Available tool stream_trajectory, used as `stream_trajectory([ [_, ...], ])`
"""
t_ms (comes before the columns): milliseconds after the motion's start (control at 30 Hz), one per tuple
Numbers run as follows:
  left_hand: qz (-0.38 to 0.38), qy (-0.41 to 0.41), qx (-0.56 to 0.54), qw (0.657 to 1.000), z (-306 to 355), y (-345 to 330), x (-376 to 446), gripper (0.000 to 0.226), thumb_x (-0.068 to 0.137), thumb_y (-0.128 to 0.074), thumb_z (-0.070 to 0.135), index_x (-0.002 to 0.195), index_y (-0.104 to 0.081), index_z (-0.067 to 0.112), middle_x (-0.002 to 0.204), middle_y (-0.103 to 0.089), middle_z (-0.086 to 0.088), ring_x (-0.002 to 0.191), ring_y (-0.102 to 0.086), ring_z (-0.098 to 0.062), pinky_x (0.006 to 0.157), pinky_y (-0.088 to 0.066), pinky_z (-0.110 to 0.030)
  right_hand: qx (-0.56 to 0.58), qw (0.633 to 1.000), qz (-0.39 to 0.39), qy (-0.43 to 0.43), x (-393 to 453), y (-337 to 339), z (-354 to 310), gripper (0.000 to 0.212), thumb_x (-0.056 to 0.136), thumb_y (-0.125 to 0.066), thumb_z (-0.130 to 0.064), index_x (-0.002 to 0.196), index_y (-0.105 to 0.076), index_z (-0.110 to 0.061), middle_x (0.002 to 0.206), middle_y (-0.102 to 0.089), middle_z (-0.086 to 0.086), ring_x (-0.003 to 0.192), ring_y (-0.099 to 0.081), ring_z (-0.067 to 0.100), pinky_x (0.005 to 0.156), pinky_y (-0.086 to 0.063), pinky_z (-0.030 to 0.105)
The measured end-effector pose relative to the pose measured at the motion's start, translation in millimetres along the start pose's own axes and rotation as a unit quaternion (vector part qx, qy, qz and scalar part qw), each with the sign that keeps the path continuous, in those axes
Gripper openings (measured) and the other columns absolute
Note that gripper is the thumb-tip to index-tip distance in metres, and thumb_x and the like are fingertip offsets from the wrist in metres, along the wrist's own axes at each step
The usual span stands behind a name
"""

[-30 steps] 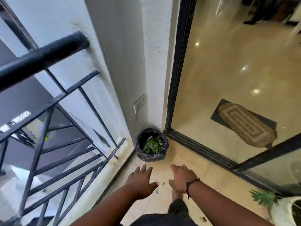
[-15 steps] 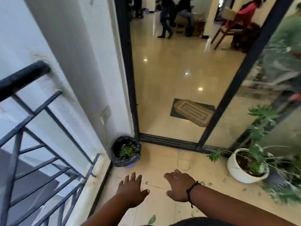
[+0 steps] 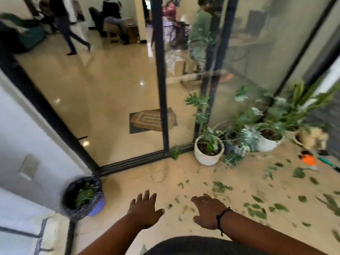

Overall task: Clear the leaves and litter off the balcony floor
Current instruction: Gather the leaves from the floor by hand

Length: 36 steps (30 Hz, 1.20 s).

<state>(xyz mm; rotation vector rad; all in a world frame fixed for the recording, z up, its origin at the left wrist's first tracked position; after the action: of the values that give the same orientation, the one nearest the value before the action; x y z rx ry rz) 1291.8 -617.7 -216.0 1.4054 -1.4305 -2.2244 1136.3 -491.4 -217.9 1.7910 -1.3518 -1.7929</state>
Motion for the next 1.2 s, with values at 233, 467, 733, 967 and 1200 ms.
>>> stream_trajectory([
  [233,-0.074,-0.132,0.104,0.983,188.8,-35.8,4.4,0.079,0.098,-0.031,0.064,0.159,-0.001,0.024,0.166,0.009,-0.006,0.152,0.002,-0.031,0.122,-0.008,-0.044,0.140,0.982,0.008,-0.128,-100.7,-66.5,159.3,0.073,0.099,-0.045,-0.047,0.156,-0.009,-0.019,0.163,-0.013,0.004,0.151,-0.003,0.027,0.120,-0.016,0.043],
  [467,-0.102,-0.237,0.204,0.944,347.4,-71.1,2.8,0.079,0.099,-0.033,0.063,0.159,-0.002,0.023,0.166,0.008,-0.007,0.152,0.000,-0.032,0.122,-0.011,-0.045,0.223,0.937,0.039,-0.267,-218.8,-132.2,277.9,0.072,0.097,-0.046,-0.049,0.155,-0.014,-0.020,0.159,-0.024,0.007,0.147,-0.019,0.028,0.115,-0.029,0.045],
  [733,-0.121,-0.329,0.300,0.887,447.9,-93.8,-7.1,0.078,0.099,-0.035,0.061,0.159,-0.005,0.021,0.166,0.004,-0.008,0.152,-0.003,-0.031,0.121,-0.014,-0.044,0.323,0.859,0.065,-0.392,-301.5,-186.1,327.4,0.066,0.094,-0.051,-0.050,0.149,-0.028,-0.021,0.149,-0.040,0.005,0.140,-0.030,0.027,0.109,-0.037,0.041],
  [967,-0.132,-0.379,0.348,0.847,501.9,-87.8,22.8,0.079,0.097,-0.035,0.063,0.159,-0.005,0.023,0.166,0.006,-0.006,0.152,-0.004,-0.031,0.121,-0.013,-0.045,0.356,0.816,0.076,-0.450,-319.8,-188.5,340.9,0.065,0.091,-0.054,-0.049,0.146,-0.031,-0.021,0.143,-0.045,0.007,0.136,-0.035,0.028,0.107,-0.039,0.040],
  [1200,-0.121,-0.434,0.373,0.811,541.6,-17.0,71.4,0.079,0.097,-0.035,0.064,0.159,-0.007,0.024,0.166,0.001,-0.008,0.151,-0.008,-0.034,0.120,-0.016,-0.048,0.371,0.790,0.094,-0.478,-287.7,-123.6,372.7,0.069,0.091,-0.054,-0.049,0.148,-0.029,-0.020,0.150,-0.038,0.009,0.142,-0.029,0.031,0.112,-0.034,0.046],
])
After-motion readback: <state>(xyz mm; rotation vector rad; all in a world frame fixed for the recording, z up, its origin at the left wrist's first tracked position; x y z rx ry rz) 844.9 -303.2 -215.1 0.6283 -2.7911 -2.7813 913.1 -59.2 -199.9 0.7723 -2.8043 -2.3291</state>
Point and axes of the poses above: each hand's wrist, its own x-axis towards the middle knuckle, its own y-axis out of the back of the hand, z = x × y, the point moved 10 cm from there along x, towards the middle knuckle
